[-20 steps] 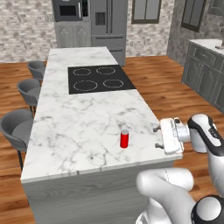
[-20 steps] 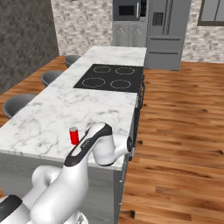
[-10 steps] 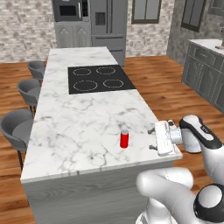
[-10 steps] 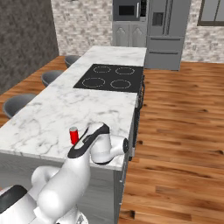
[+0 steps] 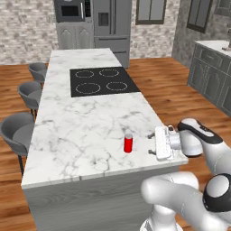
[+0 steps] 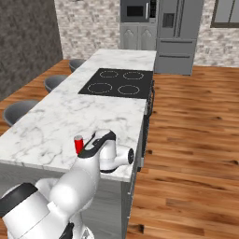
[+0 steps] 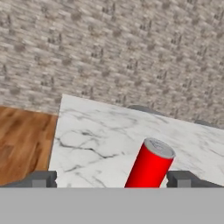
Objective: Pick the can from the counter and place it in the open cabinet.
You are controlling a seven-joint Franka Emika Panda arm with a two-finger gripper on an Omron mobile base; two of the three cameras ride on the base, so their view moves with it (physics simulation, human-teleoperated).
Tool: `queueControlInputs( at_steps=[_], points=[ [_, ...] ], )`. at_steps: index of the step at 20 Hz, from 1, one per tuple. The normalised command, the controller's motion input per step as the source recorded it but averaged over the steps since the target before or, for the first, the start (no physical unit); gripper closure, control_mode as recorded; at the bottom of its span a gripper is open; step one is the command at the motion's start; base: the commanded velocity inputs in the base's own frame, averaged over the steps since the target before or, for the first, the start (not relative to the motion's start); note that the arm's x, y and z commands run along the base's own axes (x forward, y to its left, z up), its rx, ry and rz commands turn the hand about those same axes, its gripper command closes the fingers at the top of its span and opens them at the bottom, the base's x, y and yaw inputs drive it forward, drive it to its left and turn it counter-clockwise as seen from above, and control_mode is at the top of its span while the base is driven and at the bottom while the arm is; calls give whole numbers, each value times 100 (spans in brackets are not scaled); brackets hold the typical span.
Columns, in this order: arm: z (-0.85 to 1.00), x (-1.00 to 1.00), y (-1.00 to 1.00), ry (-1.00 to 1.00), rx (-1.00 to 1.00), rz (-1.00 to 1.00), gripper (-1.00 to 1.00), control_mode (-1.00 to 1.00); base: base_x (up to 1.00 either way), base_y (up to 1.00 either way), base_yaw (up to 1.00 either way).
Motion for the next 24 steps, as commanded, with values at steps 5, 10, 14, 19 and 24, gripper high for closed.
queueControlInputs(
  at_steps=[5,10,14,19,24],
  points=[
    [-10,21,16,0,2,0,-100,-100,0,0,0],
    [-6,15,18,3,2,0,-100,-100,0,0,0],
    [-9,16,21,5,1,0,-100,-100,0,0,0],
    [-10,20,13,3,1,0,-100,-100,0,0,0],
    [-12,20,0,0,0,0,-100,-100,0,0,0]
  ],
)
